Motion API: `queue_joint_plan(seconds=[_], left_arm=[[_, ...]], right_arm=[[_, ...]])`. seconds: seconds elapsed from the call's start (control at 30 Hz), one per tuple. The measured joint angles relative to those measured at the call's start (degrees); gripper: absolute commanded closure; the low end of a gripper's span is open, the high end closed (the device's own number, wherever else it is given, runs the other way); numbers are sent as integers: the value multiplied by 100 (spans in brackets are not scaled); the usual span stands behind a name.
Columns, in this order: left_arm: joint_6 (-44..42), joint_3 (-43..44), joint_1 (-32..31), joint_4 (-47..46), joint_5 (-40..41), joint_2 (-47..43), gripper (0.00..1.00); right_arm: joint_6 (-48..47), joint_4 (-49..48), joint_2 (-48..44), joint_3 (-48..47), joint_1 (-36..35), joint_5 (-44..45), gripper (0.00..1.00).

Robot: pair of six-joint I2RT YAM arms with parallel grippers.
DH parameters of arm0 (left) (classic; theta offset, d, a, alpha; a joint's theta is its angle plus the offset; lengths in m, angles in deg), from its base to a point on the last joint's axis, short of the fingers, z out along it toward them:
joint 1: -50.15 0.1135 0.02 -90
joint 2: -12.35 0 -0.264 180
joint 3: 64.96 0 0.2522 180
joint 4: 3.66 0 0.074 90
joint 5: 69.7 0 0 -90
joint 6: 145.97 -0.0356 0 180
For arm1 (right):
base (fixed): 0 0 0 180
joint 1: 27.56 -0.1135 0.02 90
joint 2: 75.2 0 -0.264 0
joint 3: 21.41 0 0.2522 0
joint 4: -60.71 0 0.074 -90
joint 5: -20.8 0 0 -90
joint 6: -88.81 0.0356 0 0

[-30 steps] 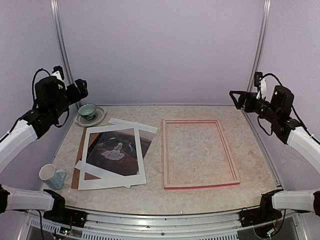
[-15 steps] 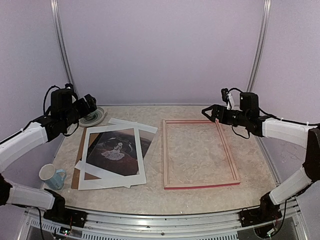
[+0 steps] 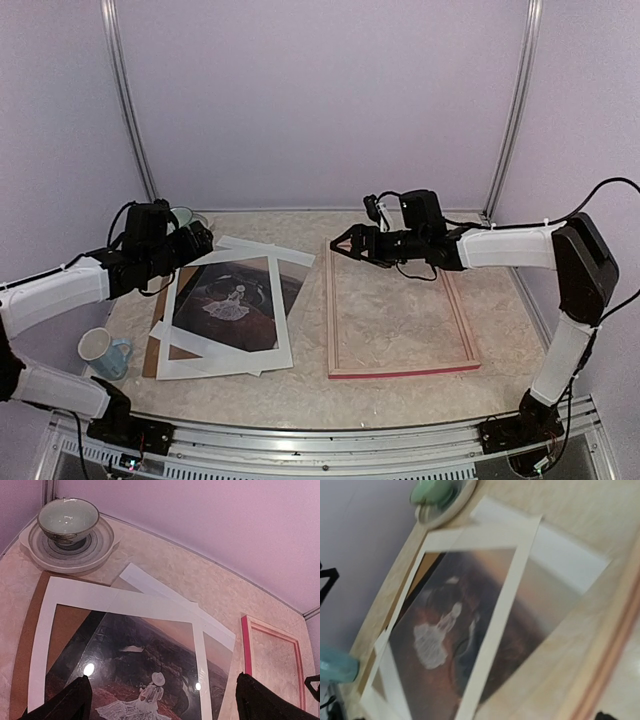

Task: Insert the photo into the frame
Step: Pick up the glass panel from the mat board.

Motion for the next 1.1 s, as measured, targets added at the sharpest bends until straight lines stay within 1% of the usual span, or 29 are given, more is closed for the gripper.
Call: queue_joint_plan(seconds=[0.17, 0.33, 0.63, 0.77, 1.1], left_arm=[[157, -232, -192, -42, 24, 96, 1], [284, -361, -254, -142, 44, 184, 1], [444, -463, -599, -269, 348, 367, 1], [520, -544, -684, -372, 487, 463, 1], [782, -693, -1027, -560, 863, 791, 1]], right_arm=[[448, 68, 387, -247, -411, 70, 1], [817, 243, 503, -509, -730, 365, 1], [1506, 282, 964, -918, -1248, 796, 1], [1718, 411, 1298, -1110, -1342, 848, 1], [2402, 511, 1615, -1213, -1357, 765, 1]])
